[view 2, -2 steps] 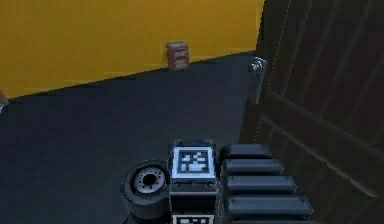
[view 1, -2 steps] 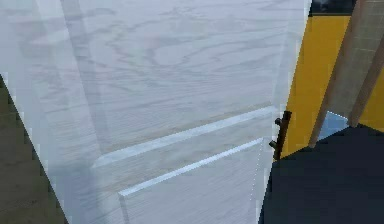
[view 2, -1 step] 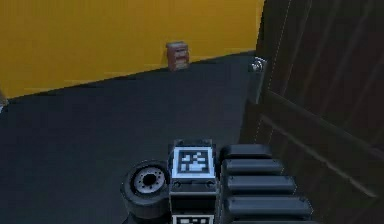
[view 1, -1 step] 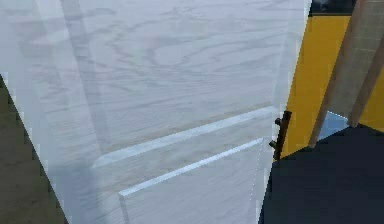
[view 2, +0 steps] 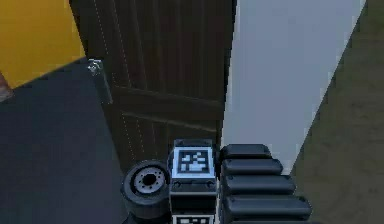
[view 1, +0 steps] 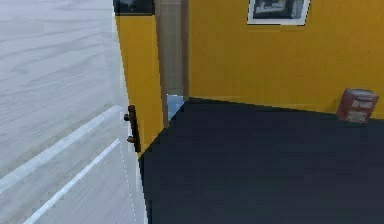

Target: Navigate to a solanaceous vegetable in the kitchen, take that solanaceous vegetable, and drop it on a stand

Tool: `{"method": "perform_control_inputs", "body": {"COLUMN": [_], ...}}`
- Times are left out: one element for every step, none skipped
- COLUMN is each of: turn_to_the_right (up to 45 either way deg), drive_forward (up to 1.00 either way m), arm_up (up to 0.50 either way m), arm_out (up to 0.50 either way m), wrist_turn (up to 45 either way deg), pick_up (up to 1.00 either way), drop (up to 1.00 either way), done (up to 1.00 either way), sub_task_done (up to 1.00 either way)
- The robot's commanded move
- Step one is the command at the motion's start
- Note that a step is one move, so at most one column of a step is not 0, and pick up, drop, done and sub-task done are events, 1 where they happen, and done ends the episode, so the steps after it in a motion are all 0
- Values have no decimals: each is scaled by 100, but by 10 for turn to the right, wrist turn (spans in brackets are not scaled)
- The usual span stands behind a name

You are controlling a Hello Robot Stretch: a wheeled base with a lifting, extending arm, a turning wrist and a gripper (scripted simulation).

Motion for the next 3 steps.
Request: {"method": "perform_control_inputs", "body": {"turn_to_the_right": [120,0,300], "drive_forward": [0,15,0], "arm_up": [0,0,0], "arm_out": [0,0,0], "wrist_turn": [0,0,0], "pick_up": [0,0,0], "drop": [0,0,0], "done": [0,0,0], "sub_task_done": [0,0,0]}}
